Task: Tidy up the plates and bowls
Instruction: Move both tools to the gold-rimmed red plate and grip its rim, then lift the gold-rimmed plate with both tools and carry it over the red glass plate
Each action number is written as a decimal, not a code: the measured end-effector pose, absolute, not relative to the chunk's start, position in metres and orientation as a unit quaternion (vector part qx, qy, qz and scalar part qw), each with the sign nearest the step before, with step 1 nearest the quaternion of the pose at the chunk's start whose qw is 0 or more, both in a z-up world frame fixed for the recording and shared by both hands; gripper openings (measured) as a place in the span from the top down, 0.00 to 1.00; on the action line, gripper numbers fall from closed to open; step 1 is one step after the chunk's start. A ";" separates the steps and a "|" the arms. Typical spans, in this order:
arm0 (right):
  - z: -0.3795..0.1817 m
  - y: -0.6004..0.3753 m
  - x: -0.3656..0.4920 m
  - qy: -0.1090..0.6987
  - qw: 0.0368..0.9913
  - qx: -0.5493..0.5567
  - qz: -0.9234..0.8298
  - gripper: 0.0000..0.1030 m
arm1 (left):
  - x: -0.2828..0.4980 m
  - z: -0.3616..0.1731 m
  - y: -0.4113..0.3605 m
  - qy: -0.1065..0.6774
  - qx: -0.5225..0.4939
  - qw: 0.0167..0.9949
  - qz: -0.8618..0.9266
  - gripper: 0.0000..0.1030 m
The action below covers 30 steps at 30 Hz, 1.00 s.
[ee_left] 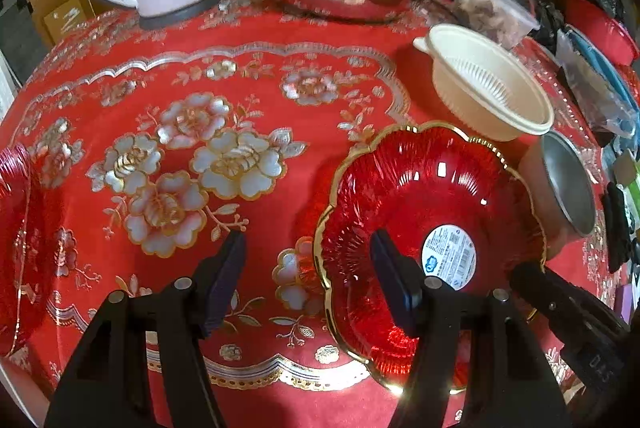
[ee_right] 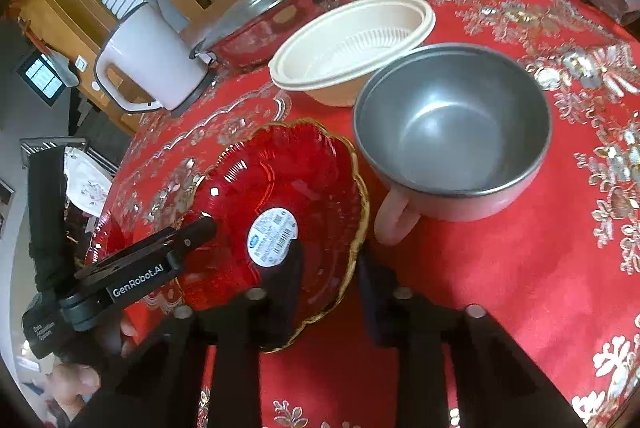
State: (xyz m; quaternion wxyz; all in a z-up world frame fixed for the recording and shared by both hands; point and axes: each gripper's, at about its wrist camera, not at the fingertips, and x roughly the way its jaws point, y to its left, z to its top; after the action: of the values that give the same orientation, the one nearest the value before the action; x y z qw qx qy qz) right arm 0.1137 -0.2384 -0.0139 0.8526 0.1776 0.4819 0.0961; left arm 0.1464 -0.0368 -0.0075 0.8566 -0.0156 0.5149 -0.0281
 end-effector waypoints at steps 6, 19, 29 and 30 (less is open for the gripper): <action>-0.016 -0.231 0.111 0.483 0.858 0.149 0.094 0.87 | 0.147 -0.009 -0.050 0.523 0.009 0.851 -0.041 0.76; 0.007 -0.212 0.097 0.464 0.873 0.110 0.098 0.86 | 0.128 0.020 -0.031 0.501 -0.013 0.865 -0.035 0.81; 0.051 -0.144 0.100 0.439 0.882 0.074 0.156 0.82 | 0.108 0.067 0.032 0.486 -0.034 0.873 0.009 0.81; 0.054 -0.136 0.101 0.437 0.882 0.071 0.162 0.82 | 0.105 0.071 0.041 0.486 -0.037 0.873 0.013 0.81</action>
State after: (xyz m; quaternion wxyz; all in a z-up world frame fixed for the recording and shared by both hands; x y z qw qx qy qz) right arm 0.1010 -0.1363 0.0541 0.8816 0.0711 0.4375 0.1621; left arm 0.1054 0.0406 0.0707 0.8731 -0.0373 0.4859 0.0132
